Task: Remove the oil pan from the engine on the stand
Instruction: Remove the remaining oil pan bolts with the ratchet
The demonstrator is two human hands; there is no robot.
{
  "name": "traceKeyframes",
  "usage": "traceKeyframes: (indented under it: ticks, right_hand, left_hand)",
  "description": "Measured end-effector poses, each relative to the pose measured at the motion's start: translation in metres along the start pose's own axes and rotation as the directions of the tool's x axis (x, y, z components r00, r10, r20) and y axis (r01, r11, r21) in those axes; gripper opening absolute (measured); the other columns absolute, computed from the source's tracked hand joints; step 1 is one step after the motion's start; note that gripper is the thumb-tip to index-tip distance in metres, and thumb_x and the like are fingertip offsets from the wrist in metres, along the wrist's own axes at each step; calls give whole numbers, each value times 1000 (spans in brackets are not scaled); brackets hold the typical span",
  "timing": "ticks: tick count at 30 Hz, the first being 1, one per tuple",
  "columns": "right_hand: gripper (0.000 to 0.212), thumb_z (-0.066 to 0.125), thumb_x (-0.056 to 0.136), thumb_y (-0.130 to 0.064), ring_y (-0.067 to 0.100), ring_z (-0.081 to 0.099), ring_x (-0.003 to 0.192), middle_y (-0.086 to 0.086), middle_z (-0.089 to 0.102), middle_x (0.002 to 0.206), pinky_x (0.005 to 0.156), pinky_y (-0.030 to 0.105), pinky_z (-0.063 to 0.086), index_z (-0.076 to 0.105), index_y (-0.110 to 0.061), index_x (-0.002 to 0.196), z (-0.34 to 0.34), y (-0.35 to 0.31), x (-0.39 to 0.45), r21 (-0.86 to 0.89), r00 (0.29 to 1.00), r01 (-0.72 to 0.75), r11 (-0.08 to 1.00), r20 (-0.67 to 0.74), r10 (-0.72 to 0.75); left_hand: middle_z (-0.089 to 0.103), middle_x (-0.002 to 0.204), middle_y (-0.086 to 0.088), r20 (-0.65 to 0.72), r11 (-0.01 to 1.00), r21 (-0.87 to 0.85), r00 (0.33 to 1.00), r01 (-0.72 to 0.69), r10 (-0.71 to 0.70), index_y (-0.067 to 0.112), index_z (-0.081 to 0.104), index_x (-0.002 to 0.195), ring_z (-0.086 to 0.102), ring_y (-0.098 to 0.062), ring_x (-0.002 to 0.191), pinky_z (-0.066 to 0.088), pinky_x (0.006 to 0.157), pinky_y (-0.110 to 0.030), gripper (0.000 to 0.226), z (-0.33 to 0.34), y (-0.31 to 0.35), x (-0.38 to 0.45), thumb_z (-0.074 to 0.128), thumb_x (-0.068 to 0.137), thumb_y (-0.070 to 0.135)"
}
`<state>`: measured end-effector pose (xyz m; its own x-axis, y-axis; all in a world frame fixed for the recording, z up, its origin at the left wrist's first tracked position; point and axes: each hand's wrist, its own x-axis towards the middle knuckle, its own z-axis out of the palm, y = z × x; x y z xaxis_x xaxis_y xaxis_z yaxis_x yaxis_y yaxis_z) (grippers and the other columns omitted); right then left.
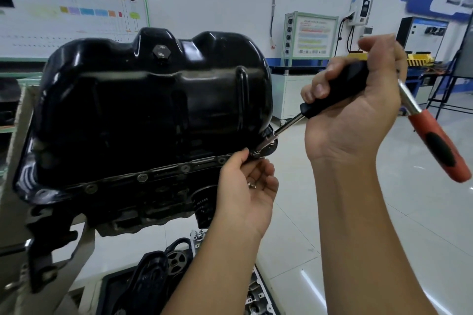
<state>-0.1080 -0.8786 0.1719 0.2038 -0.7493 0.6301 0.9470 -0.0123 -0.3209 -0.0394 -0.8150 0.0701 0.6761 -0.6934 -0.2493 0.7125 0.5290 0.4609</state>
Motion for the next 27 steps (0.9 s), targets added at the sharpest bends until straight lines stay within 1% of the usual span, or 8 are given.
traceKeyframes:
  ticks: [10, 16, 19, 21, 24, 25, 26, 27]
  right_hand:
    - [19, 47, 107, -27, 18, 29, 48, 8, 41, 61, 54, 30, 24, 44, -8, 107, -3, -14, 2, -2, 999, -21, 1000, -30, 20]
    - [17, 50, 105, -25, 19, 28, 45, 8, 40, 61, 52, 29, 24, 44, -10, 112, -6, -16, 5, -40, 994, -42, 998, -99, 38]
    - [18, 51, 104, -24, 19, 27, 46, 7, 39, 60, 52, 29, 24, 44, -9, 110, -9, -18, 8, -44, 992, -39, 998, -125, 33]
    - [18, 52, 104, -24, 19, 26, 46, 7, 38, 60, 52, 29, 23, 44, -9, 107, -11, -19, 10, -40, 989, -39, 998, -142, 33]
    - [19, 51, 104, -25, 19, 26, 46, 7, 39, 60, 51, 29, 23, 45, -9, 95, -12, -21, 12, -23, 987, -32, 999, -161, 27]
    - [21, 52, 104, -26, 19, 26, 46, 6, 39, 60, 51, 29, 24, 46, -10, 91, -13, -21, 13, -15, 985, -34, 999, -171, 31]
    - [22, 52, 104, -26, 19, 26, 46, 6, 39, 60, 51, 29, 24, 46, -11, 89, -13, -22, 14, -2, 983, -38, 999, -180, 37]
    - [23, 52, 103, -27, 19, 26, 46, 6, 38, 60, 51, 28, 24, 47, -12, 87, -14, -22, 14, 11, 981, -44, 999, -190, 45]
  left_hand:
    - [62, 58, -8, -94, 998, 43, 995, 38, -34, -3, 67, 83, 59, -14, 51, 45, 41, -17, 23, 18, 7, 4, 65, 97, 15]
    - [61, 81, -13, -81, 993, -17, 989, 120, -121, -2, 63, 105, 56, -15, 49, 46, 42, -17, 14, 20, 19, 5, 63, 95, 8]
    - [61, 80, -13, -92, 995, -30, 991, 97, -99, -1, 62, 93, 56, -16, 51, 47, 43, -18, 6, 24, 15, 0, 65, 92, 4]
    - [60, 77, -9, -111, 995, -26, 989, 93, -96, 2, 60, 86, 53, -13, 50, 44, 41, -16, 9, 24, 11, -3, 66, 91, 6]
    - [43, 55, 5, -131, 984, 73, 980, 162, -152, 18, 50, 68, 33, -7, 35, 25, 35, -12, 26, 17, -3, -10, 63, 91, 17]
    - [34, 53, 8, -144, 978, 135, 980, 157, -138, 21, 46, 65, 24, -8, 34, 19, 35, -12, 30, 14, -10, -14, 62, 90, 20]
    - [29, 53, 8, -152, 969, 228, 987, 92, -58, 22, 44, 65, 20, -9, 34, 17, 35, -14, 31, 13, -15, -19, 63, 90, 23]
    - [29, 53, 9, -151, 919, 389, 979, -66, 134, 20, 46, 66, 20, -10, 35, 18, 36, -17, 30, 9, -18, -22, 66, 89, 23]
